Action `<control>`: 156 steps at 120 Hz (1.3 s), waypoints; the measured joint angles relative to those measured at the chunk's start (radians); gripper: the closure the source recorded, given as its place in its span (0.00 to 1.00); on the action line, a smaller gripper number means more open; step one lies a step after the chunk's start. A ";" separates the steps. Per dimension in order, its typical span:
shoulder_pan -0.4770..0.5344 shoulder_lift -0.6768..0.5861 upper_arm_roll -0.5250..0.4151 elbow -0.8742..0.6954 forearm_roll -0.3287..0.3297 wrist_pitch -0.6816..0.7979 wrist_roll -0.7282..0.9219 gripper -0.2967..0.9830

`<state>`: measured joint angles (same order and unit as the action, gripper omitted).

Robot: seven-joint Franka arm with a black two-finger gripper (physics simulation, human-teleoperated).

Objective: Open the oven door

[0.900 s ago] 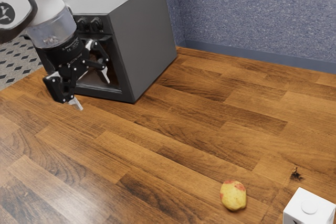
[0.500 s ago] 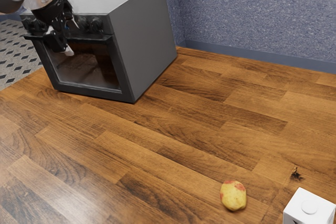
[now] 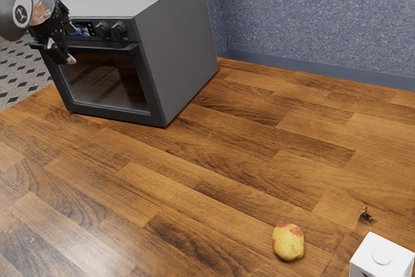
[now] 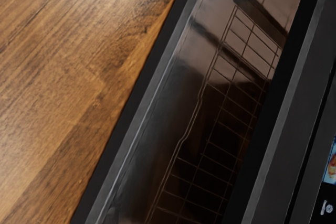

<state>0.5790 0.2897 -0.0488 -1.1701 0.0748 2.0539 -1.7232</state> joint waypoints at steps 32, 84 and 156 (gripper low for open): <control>0.002 0.058 0.001 0.047 0.001 0.082 0.061 0.23; 0.002 0.103 0.005 0.016 -0.008 0.126 0.113 0.23; 0.003 0.102 0.007 -0.080 -0.044 0.160 0.142 0.23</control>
<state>0.5817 0.3913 -0.0421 -1.2505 0.0307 2.2140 -1.5812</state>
